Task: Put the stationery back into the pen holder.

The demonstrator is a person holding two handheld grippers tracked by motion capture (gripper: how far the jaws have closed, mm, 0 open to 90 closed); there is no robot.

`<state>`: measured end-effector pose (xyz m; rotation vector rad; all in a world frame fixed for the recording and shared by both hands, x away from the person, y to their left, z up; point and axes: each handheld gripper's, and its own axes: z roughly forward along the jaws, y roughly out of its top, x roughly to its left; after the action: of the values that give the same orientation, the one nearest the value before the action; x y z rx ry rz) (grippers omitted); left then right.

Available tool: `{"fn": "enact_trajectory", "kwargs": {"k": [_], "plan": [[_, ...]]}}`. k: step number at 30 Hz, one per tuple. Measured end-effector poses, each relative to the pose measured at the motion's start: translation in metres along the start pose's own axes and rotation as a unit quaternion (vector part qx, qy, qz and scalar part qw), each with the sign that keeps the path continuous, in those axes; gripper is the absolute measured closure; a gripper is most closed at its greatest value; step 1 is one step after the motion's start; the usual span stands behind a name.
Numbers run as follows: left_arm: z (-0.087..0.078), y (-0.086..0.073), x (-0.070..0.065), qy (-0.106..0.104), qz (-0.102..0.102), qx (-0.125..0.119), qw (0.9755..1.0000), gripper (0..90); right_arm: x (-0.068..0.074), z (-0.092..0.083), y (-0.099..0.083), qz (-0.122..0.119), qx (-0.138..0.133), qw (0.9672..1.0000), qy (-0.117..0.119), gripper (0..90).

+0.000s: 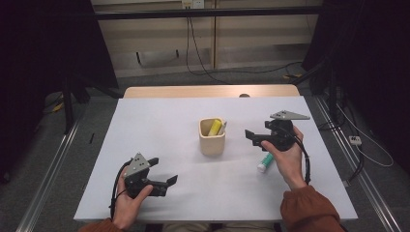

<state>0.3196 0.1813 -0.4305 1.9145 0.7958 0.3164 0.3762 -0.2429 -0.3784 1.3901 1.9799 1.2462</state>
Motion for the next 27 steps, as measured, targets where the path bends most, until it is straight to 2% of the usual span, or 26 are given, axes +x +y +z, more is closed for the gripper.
{"fn": "enact_trajectory", "kwargs": {"k": [8,12,17,20,22,24,27], "plan": [[0.000,0.000,0.000,0.000,0.001,-0.001,1.0000,4.9,-0.004,-0.004,-0.008,-0.005,0.026,0.9991,-0.033,13.7],[0.000,0.000,0.000,-0.002,0.001,0.000,1.0000,4.9,-0.005,-0.004,-0.012,-0.002,0.051,0.9966,-0.065,12.1],[0.001,0.000,0.000,-0.001,0.001,-0.002,1.0000,4.9,-0.005,-0.004,-0.015,0.014,0.079,0.9916,-0.102,10.2],[0.002,0.001,0.000,-0.002,0.002,0.000,1.0000,4.9,-0.006,-0.003,-0.016,0.026,0.093,0.9887,-0.115,9.8],[0.002,0.001,0.000,-0.002,0.000,0.000,1.0000,4.9,-0.007,-0.001,-0.016,0.035,0.108,0.9864,-0.119,13.1],[0.002,0.001,0.001,-0.003,0.002,0.002,1.0000,4.9,-0.007,0.002,-0.018,0.051,0.124,0.9828,-0.127,16.5],[0.002,0.001,0.000,-0.004,0.004,0.001,1.0000,4.9,-0.008,0.004,-0.020,0.069,0.140,0.9775,-0.142,17.0]]}}
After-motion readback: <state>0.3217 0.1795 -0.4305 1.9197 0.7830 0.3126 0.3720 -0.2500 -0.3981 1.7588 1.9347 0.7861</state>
